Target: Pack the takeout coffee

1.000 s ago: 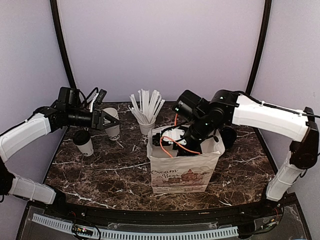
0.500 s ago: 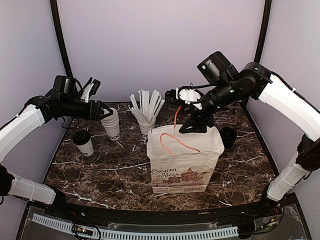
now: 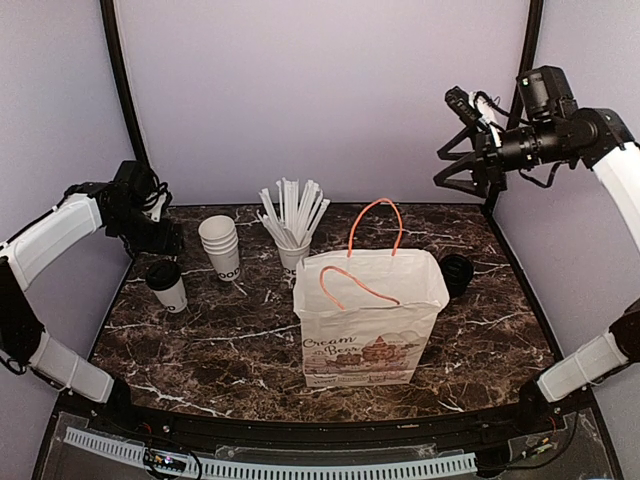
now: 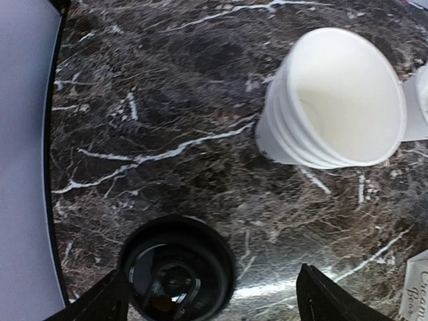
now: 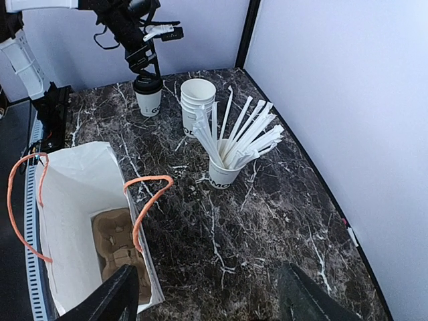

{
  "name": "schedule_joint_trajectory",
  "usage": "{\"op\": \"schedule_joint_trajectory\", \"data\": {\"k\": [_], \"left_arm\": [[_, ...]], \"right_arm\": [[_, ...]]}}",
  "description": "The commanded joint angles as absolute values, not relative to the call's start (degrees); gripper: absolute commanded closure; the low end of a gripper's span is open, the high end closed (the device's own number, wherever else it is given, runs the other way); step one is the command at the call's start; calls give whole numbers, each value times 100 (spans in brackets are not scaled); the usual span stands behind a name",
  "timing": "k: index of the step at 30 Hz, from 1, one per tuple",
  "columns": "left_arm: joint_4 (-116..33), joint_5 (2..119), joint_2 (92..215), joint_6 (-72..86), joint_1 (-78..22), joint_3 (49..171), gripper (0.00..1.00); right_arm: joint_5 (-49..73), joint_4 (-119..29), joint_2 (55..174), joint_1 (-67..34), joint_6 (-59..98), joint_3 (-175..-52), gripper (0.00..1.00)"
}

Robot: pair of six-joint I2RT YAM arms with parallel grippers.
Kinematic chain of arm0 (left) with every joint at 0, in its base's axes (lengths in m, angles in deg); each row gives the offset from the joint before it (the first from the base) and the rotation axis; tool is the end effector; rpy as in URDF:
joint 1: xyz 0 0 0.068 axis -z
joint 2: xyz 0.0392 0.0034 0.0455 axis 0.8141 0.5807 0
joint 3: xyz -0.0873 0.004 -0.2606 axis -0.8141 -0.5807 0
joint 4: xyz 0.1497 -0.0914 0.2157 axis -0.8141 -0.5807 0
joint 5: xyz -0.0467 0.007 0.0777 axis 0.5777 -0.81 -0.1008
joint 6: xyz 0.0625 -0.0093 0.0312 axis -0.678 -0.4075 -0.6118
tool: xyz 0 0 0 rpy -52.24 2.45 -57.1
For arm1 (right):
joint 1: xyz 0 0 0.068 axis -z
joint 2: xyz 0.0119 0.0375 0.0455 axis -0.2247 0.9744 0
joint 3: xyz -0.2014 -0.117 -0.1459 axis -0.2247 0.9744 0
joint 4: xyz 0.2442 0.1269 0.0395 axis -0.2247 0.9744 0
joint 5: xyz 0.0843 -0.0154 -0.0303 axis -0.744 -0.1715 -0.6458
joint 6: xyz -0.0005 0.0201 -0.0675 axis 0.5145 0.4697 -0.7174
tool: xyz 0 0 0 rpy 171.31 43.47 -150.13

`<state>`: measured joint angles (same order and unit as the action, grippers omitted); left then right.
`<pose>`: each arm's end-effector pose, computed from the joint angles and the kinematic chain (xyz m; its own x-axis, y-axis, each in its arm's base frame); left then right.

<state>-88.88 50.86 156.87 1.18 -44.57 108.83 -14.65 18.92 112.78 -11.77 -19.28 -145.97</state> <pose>0.3108 -0.0532 0.2938 -0.7952 0.0436 -0.6048 0.0854 0.9955 -0.0406 0.2332 0.1435 0.4836 -0.0380 -0.5008 -0.8647 -0.9282 0.3381 -0.1550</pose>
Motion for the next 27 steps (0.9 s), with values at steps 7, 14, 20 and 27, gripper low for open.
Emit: {"op": "schedule_joint_trajectory", "data": {"k": [7,14,20,27], "left_arm": [[-9346,4621,16315,-386,-4767,11052,14],[-9604,4390,16587,-275,-4799,11110,19],[-9862,4492,16469,-108,-4797,11071,23],[-10053,4691,16232,15,-4794,10901,24]], "right_arm": [[-2677,1572,11089,-652,-1742,-13836,27],[-2701,1539,11154,-651,-1820,-13674,27],[-2702,1485,11165,-649,-1857,-13487,27],[-2716,1458,11235,-645,-1879,-13441,27]]}}
